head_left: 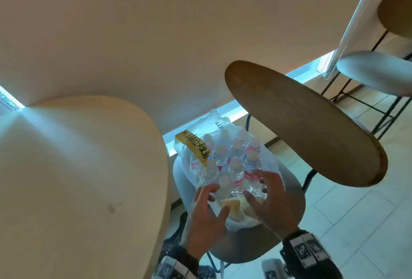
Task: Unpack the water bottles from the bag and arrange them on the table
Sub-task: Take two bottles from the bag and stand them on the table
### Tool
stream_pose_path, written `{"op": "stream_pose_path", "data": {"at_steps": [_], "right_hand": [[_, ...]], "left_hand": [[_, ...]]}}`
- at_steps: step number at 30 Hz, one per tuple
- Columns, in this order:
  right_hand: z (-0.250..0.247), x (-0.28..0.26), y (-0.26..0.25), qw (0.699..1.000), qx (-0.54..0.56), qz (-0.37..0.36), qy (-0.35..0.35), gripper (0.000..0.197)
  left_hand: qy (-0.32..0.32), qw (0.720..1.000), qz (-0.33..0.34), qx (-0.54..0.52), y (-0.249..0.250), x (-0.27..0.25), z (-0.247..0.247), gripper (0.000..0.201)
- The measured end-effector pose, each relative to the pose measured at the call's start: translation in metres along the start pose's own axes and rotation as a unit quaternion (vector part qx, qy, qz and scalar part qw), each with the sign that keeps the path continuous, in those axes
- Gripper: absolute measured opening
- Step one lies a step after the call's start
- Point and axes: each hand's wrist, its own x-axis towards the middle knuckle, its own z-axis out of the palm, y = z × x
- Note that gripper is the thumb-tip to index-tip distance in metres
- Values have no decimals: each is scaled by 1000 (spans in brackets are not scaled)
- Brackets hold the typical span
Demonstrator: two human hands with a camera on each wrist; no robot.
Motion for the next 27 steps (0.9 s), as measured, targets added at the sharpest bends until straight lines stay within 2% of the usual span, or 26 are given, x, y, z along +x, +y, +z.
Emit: {"op": "stream_pose_path", "data": {"at_steps": [1,5,8,10,12,17,19,23,27], "right_hand": [[7,7,7,1000,-14,-11,4,68],[36,33,20,997,-60,52,-25,82],[61,41,42,988,-129,48,-74,85],[69,45,48,984,-125,76,-102,81],[68,47,44,986,-93,111,-82,80],[66,45,44,994,-44,85,-47,87],[64,40,47,996,-22,75,-33,89],[51,32,53,997,-27,60,-39,89],[23,35,39,999,-4,47,-10,83]], "left_hand": [[25,999,27,21,4,8,8,49],[53,990,48,124,19,30,29,55],[49,978,30,202,20,38,35,54],[42,969,30,243,18,41,37,53],[23,959,31,282,14,42,37,55],[-29,922,17,387,11,45,40,74],[-35,919,30,392,13,45,41,68],[-8,932,66,356,17,41,37,55],[27,947,92,306,32,32,32,60]]}}
